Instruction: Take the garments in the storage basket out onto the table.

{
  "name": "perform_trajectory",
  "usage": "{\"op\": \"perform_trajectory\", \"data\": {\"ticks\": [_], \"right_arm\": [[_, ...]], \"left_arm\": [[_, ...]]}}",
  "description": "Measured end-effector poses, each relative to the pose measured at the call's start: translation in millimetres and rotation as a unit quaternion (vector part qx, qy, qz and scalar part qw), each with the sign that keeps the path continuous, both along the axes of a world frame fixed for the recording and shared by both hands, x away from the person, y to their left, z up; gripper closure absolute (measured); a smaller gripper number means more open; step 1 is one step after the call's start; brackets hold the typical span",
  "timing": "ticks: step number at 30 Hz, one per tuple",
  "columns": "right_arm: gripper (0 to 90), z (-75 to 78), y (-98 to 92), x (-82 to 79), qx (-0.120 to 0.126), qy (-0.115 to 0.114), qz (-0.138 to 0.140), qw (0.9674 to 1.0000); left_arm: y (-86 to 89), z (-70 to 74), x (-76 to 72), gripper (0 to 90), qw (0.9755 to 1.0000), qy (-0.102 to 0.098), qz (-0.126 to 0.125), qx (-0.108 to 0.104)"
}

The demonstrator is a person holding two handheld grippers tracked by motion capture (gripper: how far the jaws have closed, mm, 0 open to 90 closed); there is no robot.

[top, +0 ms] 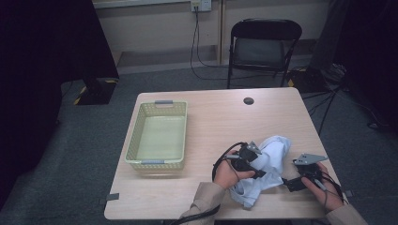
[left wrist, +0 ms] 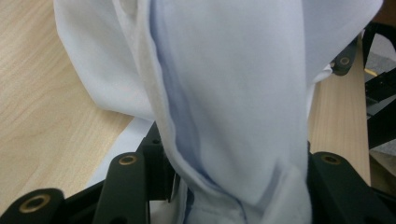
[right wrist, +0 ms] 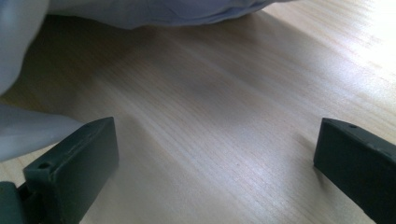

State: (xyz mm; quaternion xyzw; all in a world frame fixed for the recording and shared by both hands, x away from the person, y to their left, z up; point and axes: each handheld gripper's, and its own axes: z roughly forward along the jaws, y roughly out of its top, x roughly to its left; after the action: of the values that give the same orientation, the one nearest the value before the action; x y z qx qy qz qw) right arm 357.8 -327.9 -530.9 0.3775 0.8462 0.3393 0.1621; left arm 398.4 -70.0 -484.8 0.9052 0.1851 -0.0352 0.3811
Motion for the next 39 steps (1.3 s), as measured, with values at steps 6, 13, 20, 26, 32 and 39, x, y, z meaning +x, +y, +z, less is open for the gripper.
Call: {"op": "perform_trajectory", "data": {"ticks": [6, 13, 20, 26, 32, 39], "right_arm": [[0.0, 0.0, 0.0, 0.0, 0.0, 0.0, 0.0, 1.0], [0.0, 0.0, 0.0, 0.1, 0.0, 0.0, 0.0, 1.0], [0.0, 0.0, 0.0, 0.0, 0.0, 0.0, 0.0, 1.0], [0.0, 0.0, 0.0, 0.0, 0.0, 0.0, 0.0, 1.0], [0.0, 0.0, 0.0, 0.0, 0.0, 0.0, 0.0, 1.0], [0.0, 0.0, 0.0, 0.0, 0.0, 0.0, 0.0, 1.0]], "left_arm": [[-2.0, -2.5, -0.9, 48.8, 1.0, -0.003, 0.002, 0.0], [-6.1, -3.3, -2.3, 44.4, 0.9999, -0.006, 0.001, 0.011], [-10.2, -2.2, -3.2, 37.7, 0.9996, -0.016, 0.002, 0.023], [-7.9, -0.1, -3.4, 34.5, 0.9995, -0.022, 0.002, 0.021], [-3.7, 3.3, -2.4, 27.4, 0.9994, -0.021, 0.014, 0.021], [3.3, 10.3, -1.0, 17.2, 0.9996, -0.011, 0.027, -0.004]]}}
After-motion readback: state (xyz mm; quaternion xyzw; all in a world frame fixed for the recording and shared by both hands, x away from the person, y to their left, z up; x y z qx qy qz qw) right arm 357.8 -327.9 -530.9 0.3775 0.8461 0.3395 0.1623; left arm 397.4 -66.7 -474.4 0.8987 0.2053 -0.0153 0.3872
